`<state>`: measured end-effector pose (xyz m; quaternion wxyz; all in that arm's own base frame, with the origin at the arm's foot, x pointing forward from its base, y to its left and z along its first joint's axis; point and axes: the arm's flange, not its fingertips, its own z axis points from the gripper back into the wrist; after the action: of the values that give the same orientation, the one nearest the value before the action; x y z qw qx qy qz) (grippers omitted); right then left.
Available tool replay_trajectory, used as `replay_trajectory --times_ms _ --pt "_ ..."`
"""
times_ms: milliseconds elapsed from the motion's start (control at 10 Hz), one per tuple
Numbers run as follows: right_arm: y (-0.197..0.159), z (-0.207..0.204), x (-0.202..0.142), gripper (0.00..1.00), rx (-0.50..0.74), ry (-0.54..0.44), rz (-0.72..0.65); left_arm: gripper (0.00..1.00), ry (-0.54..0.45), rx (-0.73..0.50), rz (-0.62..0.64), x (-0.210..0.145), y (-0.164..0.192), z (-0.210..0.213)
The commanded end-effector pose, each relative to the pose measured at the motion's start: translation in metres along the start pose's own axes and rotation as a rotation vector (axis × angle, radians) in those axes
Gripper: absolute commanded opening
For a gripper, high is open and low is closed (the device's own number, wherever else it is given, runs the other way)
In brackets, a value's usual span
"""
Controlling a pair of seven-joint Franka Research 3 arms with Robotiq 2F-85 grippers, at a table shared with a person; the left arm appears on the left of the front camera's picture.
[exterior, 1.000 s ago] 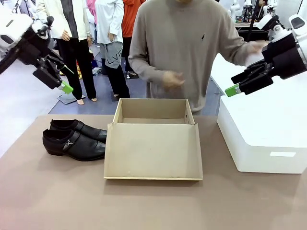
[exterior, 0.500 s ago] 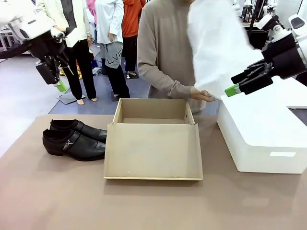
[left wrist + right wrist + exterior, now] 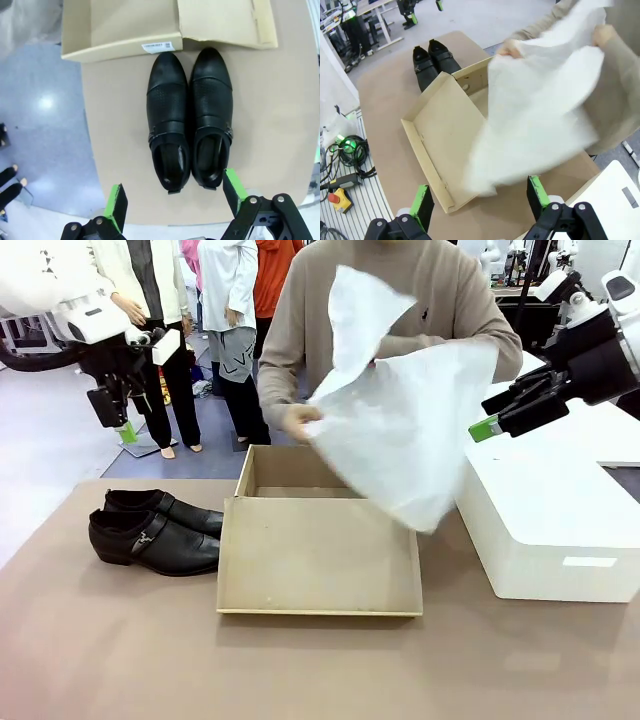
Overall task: Pack the shoes into the box.
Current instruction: Place one shoe of the Shoes into the Shoes Box.
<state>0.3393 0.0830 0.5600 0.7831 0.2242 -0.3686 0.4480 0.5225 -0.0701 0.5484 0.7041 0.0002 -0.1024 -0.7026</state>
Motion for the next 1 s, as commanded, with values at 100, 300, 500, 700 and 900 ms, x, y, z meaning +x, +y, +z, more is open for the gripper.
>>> replay_trajectory --times_ms 100,300,500,700,900 --pt "-0.003 -0.001 0.0 1.0 0.016 -0.018 0.025 1.0 0.0 0.0 0.0 0.0 0.0 0.0" --pt "-0.003 -0.001 0.0 1.0 0.016 -0.018 0.025 1.0 0.0 0.0 0.0 0.0 0.0 0.0" --pt "-0.003 -0.001 0.0 1.0 0.016 -0.018 0.025 1.0 0.0 0.0 0.0 0.0 0.0 0.0" --pt "-0.003 -0.001 0.0 1.0 0.016 -0.018 0.025 1.0 0.008 -0.035 0.007 -0.001 0.007 -0.011" --pt "-0.003 -0.001 0.0 1.0 0.016 -0.018 0.025 1.0 0.04 -0.057 0.051 -0.01 0.021 -0.03"
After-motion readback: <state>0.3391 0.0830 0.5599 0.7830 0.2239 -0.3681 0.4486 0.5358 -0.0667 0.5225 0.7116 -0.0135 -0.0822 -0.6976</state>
